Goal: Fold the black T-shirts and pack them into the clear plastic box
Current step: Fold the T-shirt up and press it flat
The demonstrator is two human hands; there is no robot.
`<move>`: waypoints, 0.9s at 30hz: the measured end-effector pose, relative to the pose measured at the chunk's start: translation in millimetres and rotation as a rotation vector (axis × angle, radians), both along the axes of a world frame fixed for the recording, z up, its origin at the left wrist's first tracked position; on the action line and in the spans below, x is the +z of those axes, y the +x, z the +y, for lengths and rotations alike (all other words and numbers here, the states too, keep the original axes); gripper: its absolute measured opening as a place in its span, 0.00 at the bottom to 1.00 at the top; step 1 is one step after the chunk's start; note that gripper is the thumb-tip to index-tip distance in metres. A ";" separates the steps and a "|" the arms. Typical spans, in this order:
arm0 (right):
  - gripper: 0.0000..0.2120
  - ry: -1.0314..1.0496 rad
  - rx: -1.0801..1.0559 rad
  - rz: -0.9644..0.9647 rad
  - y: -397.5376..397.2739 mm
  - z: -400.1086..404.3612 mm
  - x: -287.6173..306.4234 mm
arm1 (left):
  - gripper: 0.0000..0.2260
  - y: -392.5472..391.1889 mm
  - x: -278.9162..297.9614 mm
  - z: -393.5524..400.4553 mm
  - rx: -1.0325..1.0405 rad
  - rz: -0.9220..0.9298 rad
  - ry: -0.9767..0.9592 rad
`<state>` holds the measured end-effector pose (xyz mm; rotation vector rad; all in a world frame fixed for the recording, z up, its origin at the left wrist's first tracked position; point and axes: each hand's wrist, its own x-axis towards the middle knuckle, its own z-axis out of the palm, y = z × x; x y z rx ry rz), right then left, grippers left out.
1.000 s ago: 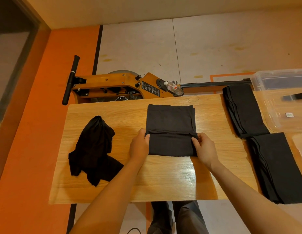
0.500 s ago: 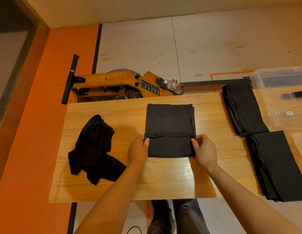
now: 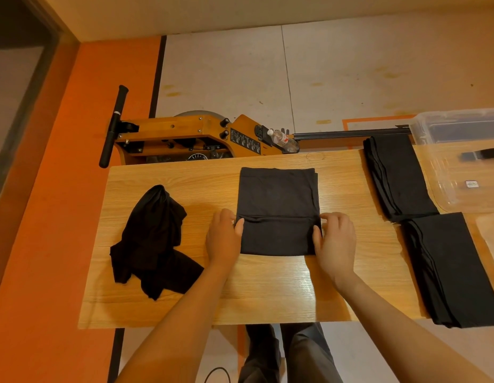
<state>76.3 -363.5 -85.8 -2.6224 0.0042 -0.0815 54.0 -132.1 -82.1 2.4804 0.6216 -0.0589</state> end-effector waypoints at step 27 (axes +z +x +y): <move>0.24 -0.078 0.130 0.128 13.5 10.7 -7.1 | 0.28 7.4 -11.3 3.7 -0.464 0.014 0.324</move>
